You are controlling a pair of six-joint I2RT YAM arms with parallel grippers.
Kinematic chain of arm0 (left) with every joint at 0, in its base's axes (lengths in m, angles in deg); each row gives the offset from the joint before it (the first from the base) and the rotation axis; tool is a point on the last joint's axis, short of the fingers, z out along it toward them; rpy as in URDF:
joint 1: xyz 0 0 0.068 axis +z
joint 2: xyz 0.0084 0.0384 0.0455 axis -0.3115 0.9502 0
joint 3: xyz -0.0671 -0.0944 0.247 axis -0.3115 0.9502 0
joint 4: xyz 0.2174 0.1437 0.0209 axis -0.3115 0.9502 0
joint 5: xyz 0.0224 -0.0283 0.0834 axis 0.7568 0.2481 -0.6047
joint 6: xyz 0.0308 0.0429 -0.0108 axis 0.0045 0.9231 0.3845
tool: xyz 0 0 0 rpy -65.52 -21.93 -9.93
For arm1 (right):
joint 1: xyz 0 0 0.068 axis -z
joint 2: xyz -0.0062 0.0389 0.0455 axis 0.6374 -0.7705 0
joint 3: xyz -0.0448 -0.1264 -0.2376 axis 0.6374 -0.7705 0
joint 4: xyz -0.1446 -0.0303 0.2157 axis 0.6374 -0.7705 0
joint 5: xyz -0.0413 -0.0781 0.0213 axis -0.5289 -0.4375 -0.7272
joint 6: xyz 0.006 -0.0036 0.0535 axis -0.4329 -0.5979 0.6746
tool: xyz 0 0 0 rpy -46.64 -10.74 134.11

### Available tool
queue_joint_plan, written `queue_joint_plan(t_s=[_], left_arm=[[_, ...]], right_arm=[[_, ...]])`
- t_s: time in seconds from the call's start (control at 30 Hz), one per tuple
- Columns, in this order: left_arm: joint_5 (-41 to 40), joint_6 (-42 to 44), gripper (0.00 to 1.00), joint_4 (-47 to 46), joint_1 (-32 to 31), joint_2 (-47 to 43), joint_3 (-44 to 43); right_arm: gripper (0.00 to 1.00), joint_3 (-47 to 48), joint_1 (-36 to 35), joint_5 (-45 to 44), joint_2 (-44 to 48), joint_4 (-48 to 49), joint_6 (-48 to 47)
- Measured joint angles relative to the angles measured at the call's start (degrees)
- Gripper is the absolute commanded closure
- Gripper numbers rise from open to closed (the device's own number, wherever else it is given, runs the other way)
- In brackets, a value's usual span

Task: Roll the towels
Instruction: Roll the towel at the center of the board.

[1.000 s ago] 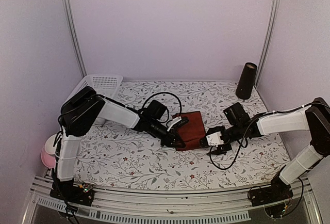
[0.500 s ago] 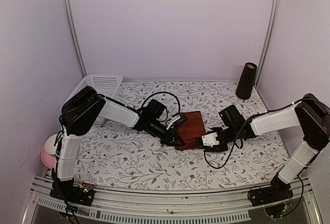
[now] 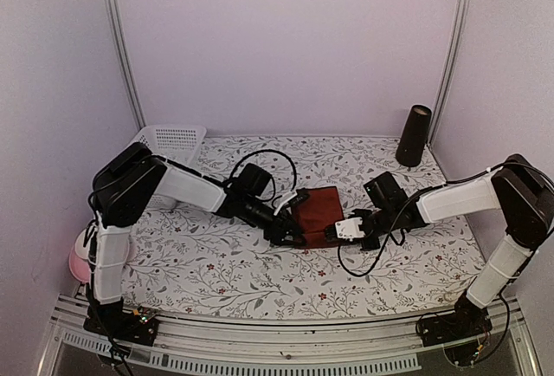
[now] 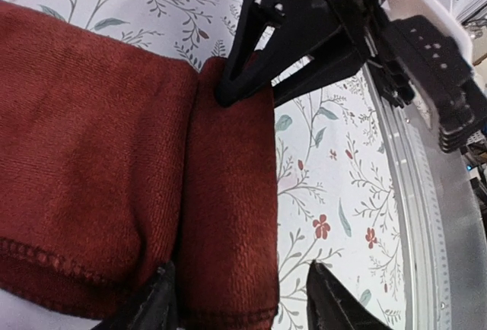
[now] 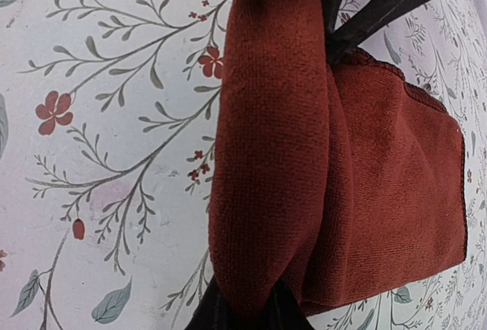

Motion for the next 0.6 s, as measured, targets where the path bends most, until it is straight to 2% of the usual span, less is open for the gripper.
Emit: queue_joint_plan(t_s=[0.3,0.6], left_arm=[[-9.9,10.4,0.39,-3.6,-1.6,-12.2,10.3],[-20.5,22.8,0.40,-13.2,-9.9,-17.1,19.6]], right_arm=[[0.91,5.6,0.1,3.9,-1.9,-9.7,-0.2],[0.90,13.5,2.5,11.0,-6.8,-23.2,-1.5]])
